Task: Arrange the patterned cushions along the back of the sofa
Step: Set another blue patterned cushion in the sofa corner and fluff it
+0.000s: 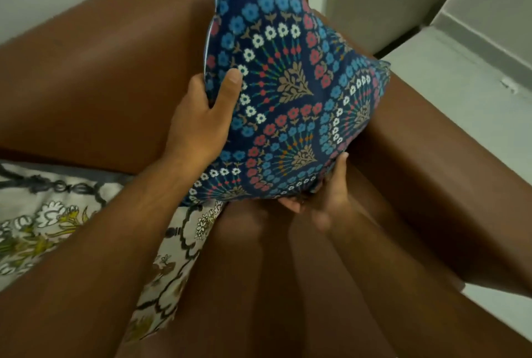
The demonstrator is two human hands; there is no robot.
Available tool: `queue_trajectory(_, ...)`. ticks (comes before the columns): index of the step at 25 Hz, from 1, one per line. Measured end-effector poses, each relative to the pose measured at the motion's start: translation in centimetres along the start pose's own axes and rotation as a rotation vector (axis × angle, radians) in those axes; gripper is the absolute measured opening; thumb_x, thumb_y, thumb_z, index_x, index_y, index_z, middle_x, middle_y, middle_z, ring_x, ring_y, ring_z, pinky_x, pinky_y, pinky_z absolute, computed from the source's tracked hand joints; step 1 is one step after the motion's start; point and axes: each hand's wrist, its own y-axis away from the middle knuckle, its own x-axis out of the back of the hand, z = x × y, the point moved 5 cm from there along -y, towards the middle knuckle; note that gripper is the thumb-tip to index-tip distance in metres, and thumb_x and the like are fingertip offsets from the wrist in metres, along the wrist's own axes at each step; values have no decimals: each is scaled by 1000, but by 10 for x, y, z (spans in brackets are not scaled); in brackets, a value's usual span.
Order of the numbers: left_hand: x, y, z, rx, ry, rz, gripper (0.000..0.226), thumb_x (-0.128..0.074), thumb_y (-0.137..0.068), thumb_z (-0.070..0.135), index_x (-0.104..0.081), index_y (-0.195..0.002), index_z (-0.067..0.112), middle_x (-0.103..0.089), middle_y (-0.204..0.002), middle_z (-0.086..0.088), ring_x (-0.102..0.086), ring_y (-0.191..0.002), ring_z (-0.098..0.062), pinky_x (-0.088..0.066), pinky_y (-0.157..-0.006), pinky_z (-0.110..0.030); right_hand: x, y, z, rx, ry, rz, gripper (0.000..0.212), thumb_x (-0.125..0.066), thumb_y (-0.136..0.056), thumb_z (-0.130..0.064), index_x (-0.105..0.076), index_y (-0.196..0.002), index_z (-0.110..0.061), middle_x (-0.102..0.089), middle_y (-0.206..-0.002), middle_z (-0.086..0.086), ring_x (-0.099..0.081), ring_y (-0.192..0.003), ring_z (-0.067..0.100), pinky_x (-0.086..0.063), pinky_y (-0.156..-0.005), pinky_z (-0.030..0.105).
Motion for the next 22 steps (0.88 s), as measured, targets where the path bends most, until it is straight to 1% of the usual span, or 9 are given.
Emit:
queue_trajectory(2,-11,3,3,-30,24,38,62,-42,-83,83,-46,-128,40,-62,-106,28,-61,-90,18,-49,-72,-13,-5,1,-1,4,-42,18,102,-35,-78,-96,-55,-148,-25,-57,-152,11,-59,-130,38,-59,-87,57)
queue_trajectory(5,-29,-2,19,-95,30,75,59,-41,-79,82,-48,-122,42,-63,-103,31,-61,-94,16,-51,-79,-16,-3,-2,-10,77,-79,21,93,-35,-75,-97,-64,-130,-28,-66,-133,7,-66,-115,33,-65,-80,54)
queue_trajectory(6,-34,-7,28,-135,18,78,57,-42,-80,81,-49,-120,42,-63,-101,32,-62,-94,16,-52,-79,-17,-3,-3,-14,112,-95,11,91,-35,-75,-97,-63,-131,-31,-67,-131,5,-66,-116,32,-65,-80,55)
queue_trajectory(8,-37,-21,40,-201,7,96,49,-43,-84,79,-50,-117,44,-66,-100,30,-64,-95,12,-57,-83,-25,-7,-3,-19,160,-125,-16,91,-34,-77,-96,-59,-136,-32,-66,-133,3,-65,-120,32,-64,-84,57)
queue_trajectory(10,-34,-33,42,-209,-11,98,52,-42,-85,79,-50,-123,44,-65,-103,30,-64,-96,11,-57,-87,-30,-16,-2,-20,180,-68,-18,88,-32,-78,-95,-58,-134,-32,-65,-133,2,-65,-120,30,-62,-92,57)
queue_trajectory(13,-27,-35,39,-190,-40,71,62,-42,-86,80,-48,-132,38,-63,-105,30,-63,-96,13,-57,-87,-28,-18,6,-19,157,131,48,99,-24,-82,-93,-41,-157,-30,-53,-157,4,-56,-138,34,-51,-108,57)
queue_trajectory(17,-16,-15,28,-203,-64,112,69,-38,-80,89,-41,-127,39,-64,-112,20,-66,-96,6,-57,-74,-24,8,15,-56,409,210,121,73,-31,-102,-68,-40,-159,-23,-53,-157,1,-55,-141,28,-53,-103,43)
queue_trajectory(20,-11,-4,15,-182,30,119,75,-41,-82,86,-46,-133,30,-64,-112,24,-65,-99,11,-52,-72,-12,-1,12,-72,410,225,40,73,-35,-101,-68,-36,-161,-27,-55,-155,-1,-61,-131,24,-56,-98,42)
queue_trajectory(22,-14,-4,12,-152,105,101,70,-44,-85,80,-49,-134,31,-66,-111,29,-64,-101,14,-50,-74,-6,-3,13,-74,455,233,16,68,-41,-101,-66,-41,-155,-25,-66,-138,0,-68,-113,21,-61,-87,40)
